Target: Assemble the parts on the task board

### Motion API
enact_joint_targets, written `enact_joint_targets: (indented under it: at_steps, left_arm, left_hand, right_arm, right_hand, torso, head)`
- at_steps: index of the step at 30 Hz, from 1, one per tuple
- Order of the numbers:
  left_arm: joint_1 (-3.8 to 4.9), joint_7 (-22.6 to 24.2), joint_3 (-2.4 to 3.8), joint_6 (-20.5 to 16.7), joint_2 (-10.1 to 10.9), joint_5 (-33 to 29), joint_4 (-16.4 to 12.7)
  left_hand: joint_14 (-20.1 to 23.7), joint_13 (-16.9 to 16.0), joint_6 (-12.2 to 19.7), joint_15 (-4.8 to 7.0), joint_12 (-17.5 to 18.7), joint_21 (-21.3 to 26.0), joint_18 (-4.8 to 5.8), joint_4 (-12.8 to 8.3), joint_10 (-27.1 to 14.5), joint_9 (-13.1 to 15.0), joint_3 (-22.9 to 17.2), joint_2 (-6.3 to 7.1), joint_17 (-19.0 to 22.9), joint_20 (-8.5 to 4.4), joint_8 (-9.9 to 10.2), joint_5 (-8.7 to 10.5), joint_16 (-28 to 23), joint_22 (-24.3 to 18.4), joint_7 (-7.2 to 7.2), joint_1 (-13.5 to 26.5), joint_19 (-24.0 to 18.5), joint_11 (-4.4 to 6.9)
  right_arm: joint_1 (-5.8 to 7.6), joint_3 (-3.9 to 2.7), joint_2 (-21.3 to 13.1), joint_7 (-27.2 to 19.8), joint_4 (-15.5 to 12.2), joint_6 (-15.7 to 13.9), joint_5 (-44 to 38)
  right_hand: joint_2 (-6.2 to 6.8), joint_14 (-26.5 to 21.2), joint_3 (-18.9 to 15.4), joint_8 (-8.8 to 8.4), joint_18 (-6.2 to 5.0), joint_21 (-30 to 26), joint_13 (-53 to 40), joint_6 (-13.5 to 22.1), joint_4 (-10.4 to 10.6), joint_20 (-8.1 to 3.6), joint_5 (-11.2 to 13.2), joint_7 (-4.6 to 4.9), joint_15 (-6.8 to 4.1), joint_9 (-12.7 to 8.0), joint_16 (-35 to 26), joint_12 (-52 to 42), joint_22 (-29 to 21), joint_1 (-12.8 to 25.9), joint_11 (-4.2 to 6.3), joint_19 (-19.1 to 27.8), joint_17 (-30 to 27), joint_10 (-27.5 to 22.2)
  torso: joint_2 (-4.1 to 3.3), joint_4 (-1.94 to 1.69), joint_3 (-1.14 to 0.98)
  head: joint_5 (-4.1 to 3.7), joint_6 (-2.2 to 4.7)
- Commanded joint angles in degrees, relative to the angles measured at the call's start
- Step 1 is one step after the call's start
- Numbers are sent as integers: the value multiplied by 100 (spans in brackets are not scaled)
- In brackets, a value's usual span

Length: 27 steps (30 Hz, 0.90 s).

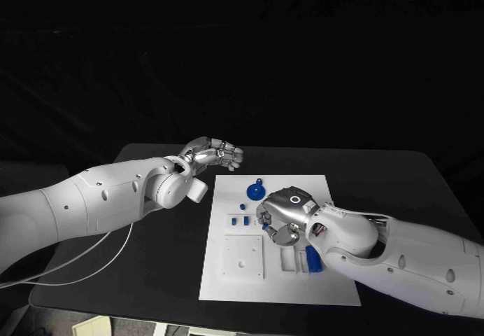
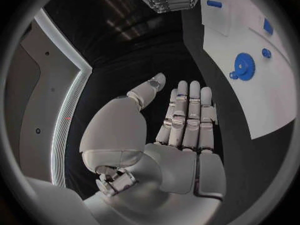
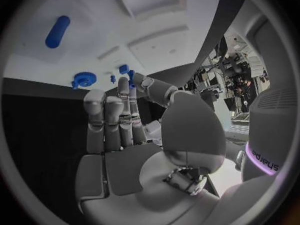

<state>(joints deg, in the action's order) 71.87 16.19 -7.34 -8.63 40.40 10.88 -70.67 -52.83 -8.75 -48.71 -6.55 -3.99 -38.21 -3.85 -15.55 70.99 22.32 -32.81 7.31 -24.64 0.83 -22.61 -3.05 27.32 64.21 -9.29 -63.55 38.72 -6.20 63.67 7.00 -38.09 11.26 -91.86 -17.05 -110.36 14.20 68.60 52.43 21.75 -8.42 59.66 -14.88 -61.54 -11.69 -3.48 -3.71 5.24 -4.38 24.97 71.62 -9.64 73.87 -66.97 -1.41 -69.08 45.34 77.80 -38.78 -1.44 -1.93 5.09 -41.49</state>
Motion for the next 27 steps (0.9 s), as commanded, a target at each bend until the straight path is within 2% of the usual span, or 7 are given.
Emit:
enact_joint_targets:
  at_steps: [1,3,6,17,27]
  left_arm:
    - [6,58,4,-53,-25,-54,1]
    - [6,54,4,-56,-30,-54,1]
    - [6,53,4,-64,-45,-54,8]
    - [6,42,4,-46,-73,-54,-4]
    - [6,27,4,-14,-73,-54,-4]
  left_hand:
    - [0,6,30,-47,-18,17,-48,-10,-2,-6,19,-20,-6,37,-20,-26,-24,0,-13,-38,-15,-3]
    - [0,7,29,-47,-18,18,-48,-9,0,-5,19,-21,-6,37,-21,-27,-26,1,-12,-39,-15,-2]
    - [0,7,28,-47,-19,18,-49,-9,0,-5,19,-21,-6,38,-22,-27,-27,1,-12,-40,-15,-2]
    - [-1,8,27,-48,-20,21,-49,-9,2,-5,18,-21,-8,39,-23,-27,-33,2,-11,-43,-16,-1]
    - [-1,10,27,-50,-20,25,-50,-6,2,-5,19,-21,-9,41,-24,-26,-41,3,-11,-43,-17,-1]
  right_arm:
    - [-88,69,77,-64,10,93,-332]
    - [-148,107,141,-67,15,103,-359]
    - [-251,111,214,-62,16,113,-399]
    - [-404,117,356,-28,123,193,-479]
    - [-442,118,374,12,196,220,-570]
  right_hand:
    - [7,1,17,22,-658,34,-7,-23,12,-12,-27,13,-27,6,-27,11,5,-31,-21,-20,5,30]
    - [7,1,17,21,-658,34,-7,-22,11,-12,-28,13,-27,6,-28,12,5,-31,-21,-20,5,30]
    - [6,1,17,21,-658,34,-7,-22,11,-12,-30,13,-26,6,-29,13,5,-32,-21,-19,6,30]
    - [1,2,16,20,-658,34,-9,-21,10,-14,-34,13,-26,8,-31,15,5,-34,-22,-19,7,30]
    - [1,4,12,19,-658,34,-12,-20,6,-15,-34,13,-26,9,-34,17,6,-35,-22,-19,10,32]
  torso:
    - [-9,-5,1]
    - [-8,-1,1]
    - [-13,4,-3]
    - [-13,1,-2]
    - [-10,5,-2]
  head:
    - [111,-59]
    - [157,-84]
    - [218,-116]
    - [340,-213]
    - [413,-274]
